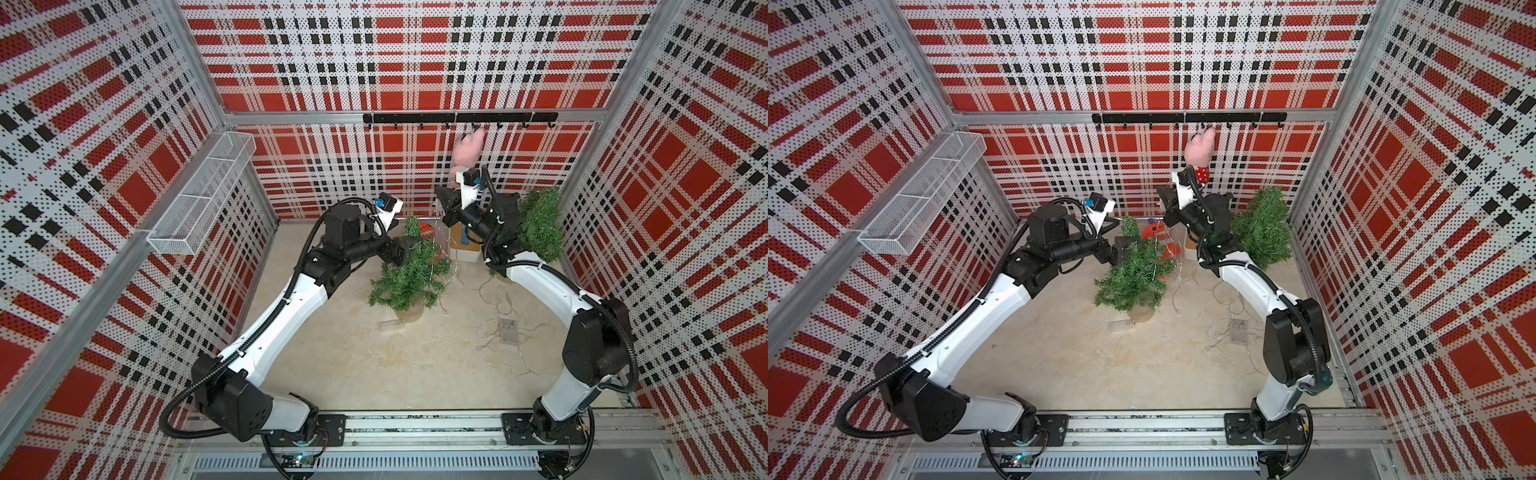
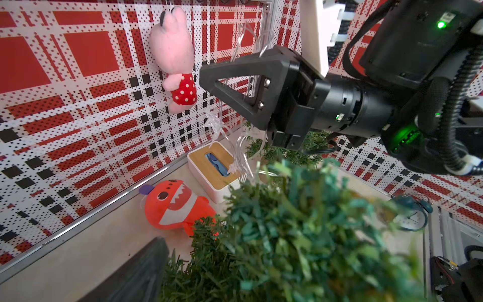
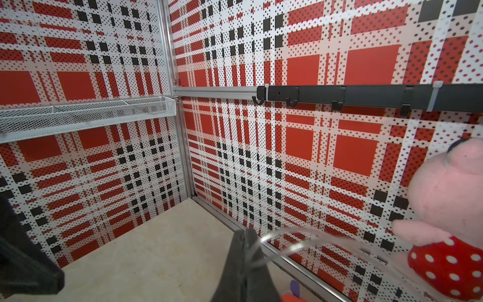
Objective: Wrap string light around the christmas tree
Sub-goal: Wrap the light string around the Christmas tree.
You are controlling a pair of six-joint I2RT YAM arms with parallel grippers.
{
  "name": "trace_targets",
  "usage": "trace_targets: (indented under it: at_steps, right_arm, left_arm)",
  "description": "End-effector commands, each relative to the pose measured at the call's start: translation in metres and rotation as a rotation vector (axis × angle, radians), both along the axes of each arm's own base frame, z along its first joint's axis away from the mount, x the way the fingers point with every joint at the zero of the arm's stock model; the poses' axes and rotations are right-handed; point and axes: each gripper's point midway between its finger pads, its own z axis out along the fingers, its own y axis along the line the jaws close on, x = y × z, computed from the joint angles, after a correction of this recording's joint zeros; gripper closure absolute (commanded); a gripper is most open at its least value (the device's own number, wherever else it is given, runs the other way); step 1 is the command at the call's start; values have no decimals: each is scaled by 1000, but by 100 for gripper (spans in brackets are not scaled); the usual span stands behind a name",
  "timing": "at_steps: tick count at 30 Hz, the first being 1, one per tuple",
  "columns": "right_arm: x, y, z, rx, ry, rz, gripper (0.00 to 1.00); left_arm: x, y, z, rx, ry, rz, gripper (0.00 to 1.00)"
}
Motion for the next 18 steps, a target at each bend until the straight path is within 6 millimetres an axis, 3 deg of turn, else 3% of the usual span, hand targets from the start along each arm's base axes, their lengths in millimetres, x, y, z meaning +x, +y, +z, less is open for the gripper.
trace_targets:
  at_steps: [1,7,12,18]
  right_arm:
    - [11,-6,8,-19,-8,-37,100]
    - [23,-3,12,-21,11,-51,100]
    - [28,0,8,-14,29,-43,100]
    - [32,1,4,-11,43,-43,100]
  left_arm:
    - [-14,14,18,29,-47,-3,0]
    - [-24,20,-2,107,3,-29,2]
    - [-16,5,15,75,-41,-26,2]
    - [-33,-37,43,17,-155,-104,2]
